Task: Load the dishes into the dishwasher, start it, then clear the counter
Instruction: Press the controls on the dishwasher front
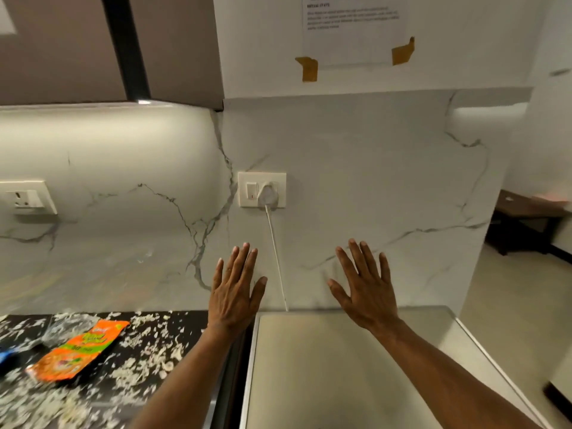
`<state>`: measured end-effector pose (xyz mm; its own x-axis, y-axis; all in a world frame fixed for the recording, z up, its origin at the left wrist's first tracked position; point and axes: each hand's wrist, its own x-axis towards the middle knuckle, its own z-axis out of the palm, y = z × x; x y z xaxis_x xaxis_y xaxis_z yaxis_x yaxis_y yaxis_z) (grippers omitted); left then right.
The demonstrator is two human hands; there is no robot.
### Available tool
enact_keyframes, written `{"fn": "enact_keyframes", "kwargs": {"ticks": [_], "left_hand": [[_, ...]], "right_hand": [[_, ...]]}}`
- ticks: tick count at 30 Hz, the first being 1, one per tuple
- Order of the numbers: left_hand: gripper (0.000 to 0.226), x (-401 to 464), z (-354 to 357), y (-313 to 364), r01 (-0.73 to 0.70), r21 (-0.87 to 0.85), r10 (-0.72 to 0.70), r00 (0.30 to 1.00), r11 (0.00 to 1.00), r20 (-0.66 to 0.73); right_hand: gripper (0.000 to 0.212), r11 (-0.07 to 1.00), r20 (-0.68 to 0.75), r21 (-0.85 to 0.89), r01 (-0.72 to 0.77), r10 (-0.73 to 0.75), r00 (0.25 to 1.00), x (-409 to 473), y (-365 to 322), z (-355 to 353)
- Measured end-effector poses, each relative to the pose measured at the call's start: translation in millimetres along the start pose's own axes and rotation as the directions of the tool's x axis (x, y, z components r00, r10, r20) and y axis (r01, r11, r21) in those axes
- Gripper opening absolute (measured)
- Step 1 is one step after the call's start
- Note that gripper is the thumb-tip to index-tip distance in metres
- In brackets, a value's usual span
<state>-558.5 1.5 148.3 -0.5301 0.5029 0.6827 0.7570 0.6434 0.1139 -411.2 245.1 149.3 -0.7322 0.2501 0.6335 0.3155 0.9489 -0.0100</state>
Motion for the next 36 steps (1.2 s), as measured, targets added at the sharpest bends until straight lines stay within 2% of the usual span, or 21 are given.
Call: {"fn": "enact_keyframes", "kwargs": {"ticks": [10,18,25,30,36], "left_hand": [[0.064,-104,-16,51,-0.015,-0.049,0.022,0.99,0.999,0.141],[0.063,-208,-31,95,0.021,-0.026,-0.013,0.958,0.999,0.285],[0.064,-292,-55,134,0.062,0.006,-0.059,0.894,0.998,0.445],[0.07,-352,-83,153,0.108,0.05,-0.117,0.801,0.993,0.587],[0.075,-396,-113,147,0.077,0.053,-0.092,0.72,0.996,0.688]], "right_hand": [[0.073,0.997,0.166,0.058,-0.047,0.037,0.985,-111,-16,-20],[0.075,0.985,0.354,0.125,-0.117,0.066,0.933,-234,-18,-40],[0.076,0.99,0.462,0.127,-0.067,0.001,0.887,-329,-18,-63],[0.074,0.985,0.524,0.155,-0.068,-0.023,0.851,-382,-35,-75],[0.095,0.975,0.623,0.222,-0.026,-0.121,0.773,-420,-61,-93]]}}
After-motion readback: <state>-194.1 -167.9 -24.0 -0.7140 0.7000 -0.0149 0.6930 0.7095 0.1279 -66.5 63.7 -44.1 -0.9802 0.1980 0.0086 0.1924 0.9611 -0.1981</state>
